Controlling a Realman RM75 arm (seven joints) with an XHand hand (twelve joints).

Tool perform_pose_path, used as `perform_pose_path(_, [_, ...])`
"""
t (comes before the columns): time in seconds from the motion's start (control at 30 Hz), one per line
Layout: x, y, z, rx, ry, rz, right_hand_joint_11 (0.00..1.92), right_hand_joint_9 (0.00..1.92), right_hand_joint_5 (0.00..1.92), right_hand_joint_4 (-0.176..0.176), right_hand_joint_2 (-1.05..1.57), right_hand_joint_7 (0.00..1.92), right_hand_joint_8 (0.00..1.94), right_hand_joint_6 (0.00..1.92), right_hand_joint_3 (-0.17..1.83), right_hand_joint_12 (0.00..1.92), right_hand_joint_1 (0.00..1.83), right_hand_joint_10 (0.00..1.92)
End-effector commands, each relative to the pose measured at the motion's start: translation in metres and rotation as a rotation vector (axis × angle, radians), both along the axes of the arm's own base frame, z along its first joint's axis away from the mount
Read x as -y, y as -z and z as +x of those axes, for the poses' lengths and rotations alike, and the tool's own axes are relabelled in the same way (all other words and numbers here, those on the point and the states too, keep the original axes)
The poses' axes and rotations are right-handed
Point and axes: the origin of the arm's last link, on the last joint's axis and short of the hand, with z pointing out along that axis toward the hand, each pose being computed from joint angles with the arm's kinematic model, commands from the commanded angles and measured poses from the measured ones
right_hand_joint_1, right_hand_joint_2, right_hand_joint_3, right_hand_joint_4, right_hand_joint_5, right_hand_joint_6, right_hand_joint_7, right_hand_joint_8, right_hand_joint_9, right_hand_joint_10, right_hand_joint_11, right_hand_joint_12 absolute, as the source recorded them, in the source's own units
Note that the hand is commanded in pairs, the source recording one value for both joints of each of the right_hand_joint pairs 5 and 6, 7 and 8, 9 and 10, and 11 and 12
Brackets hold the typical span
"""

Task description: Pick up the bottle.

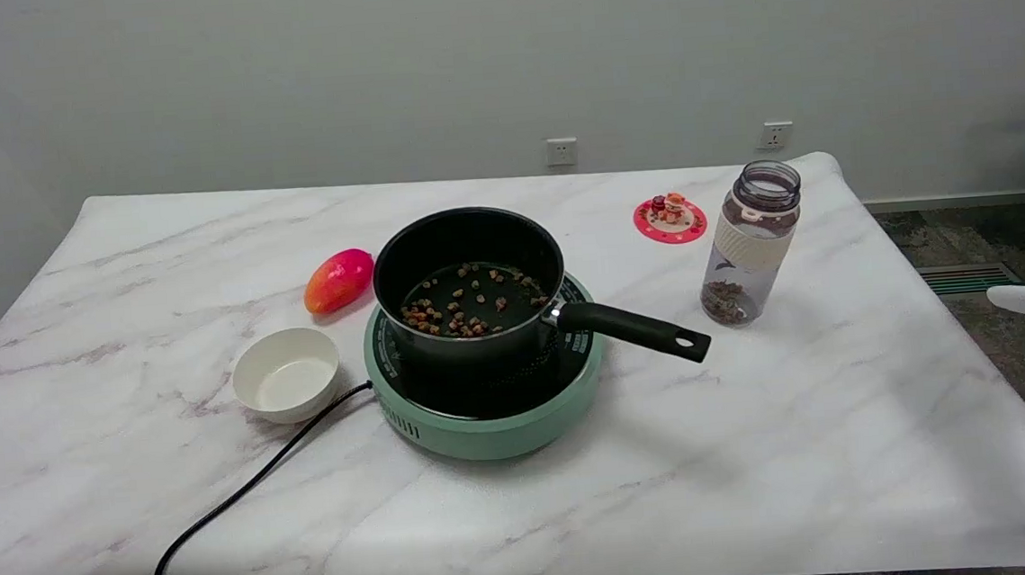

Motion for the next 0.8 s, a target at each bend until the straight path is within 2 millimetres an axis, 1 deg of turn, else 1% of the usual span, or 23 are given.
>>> perform_pose_path(0.03, [0.014,0.003,0.006,-0.035,0.084,0.067,0.62,0.53,0.11,0.0,-0.54,0.67,0.67,0.11,1.11,0.62,1.39,0.53])
perform_pose_path(0.13, [0.026,0.01,0.003,-0.035,0.093,0.096,0.64,0.54,0.13,0.0,-0.56,0.68,0.68,0.13,1.1,0.64,1.4,0.54])
perform_pose_path(0.2, [0.04,0.02,0.001,-0.039,0.103,0.128,0.64,0.54,0.14,0.0,-0.56,0.67,0.67,0.14,1.09,0.64,1.4,0.54])
perform_pose_path(0.23, [0.043,0.022,0.001,-0.035,0.11,0.135,0.64,0.54,0.14,0.0,-0.56,0.67,0.67,0.14,1.08,0.64,1.4,0.54])
perform_pose_path(0.3, [0.053,0.026,-0.004,0.003,0.147,0.153,0.65,0.53,0.1,0.0,-0.56,0.68,0.68,0.1,1.12,0.65,1.4,0.53])
perform_pose_path(0.33, [0.056,0.027,-0.005,0.005,0.157,0.162,0.64,0.53,0.09,0.0,-0.57,0.69,0.69,0.09,1.15,0.64,1.42,0.53])
perform_pose_path(0.37, [0.061,0.031,-0.006,-0.008,0.172,0.181,0.64,0.52,0.11,0.0,-0.59,0.73,0.73,0.11,1.19,0.64,1.4,0.52])
perform_pose_path(0.4, [0.064,0.034,-0.006,-0.016,0.179,0.197,0.64,0.55,0.18,0.0,-0.62,0.83,0.83,0.18,1.23,0.64,1.37,0.55])
perform_pose_path(0.43, [0.066,0.036,-0.005,-0.017,0.175,0.204,0.63,0.74,0.41,0.0,-0.62,1.01,1.01,0.41,1.36,0.63,1.35,0.74])
perform_pose_path(0.47, [0.068,0.038,-0.003,-0.017,0.165,0.213,0.63,0.97,0.7,0.0,-0.54,1.18,1.18,0.7,1.48,0.63,1.33,0.97])
perform_pose_path(0.5, [0.07,0.04,-0.003,-0.017,0.161,0.22,0.63,1.22,1.03,0.0,-0.34,1.4,1.4,1.03,1.47,0.63,1.31,1.22])
perform_pose_path(0.53, [0.07,0.041,-0.003,-0.015,0.16,0.222,0.66,1.33,1.16,0.0,-0.23,1.51,1.51,1.16,1.43,0.66,1.3,1.33])
perform_pose_path(0.57, [0.07,0.041,-0.004,-0.013,0.16,0.223,0.67,1.36,1.2,0.0,-0.18,1.55,1.55,1.2,1.4,0.67,1.3,1.36])
perform_pose_path(0.63, [0.068,0.042,-0.006,-0.012,0.16,0.225,0.7,1.38,1.24,0.0,-0.14,1.57,1.57,1.24,1.37,0.7,1.29,1.38])
perform_pose_path(0.8, [0.057,0.04,-0.01,0.001,0.155,0.224,0.72,1.39,1.26,0.0,-0.1,1.56,1.56,1.26,1.36,0.72,1.29,1.39])
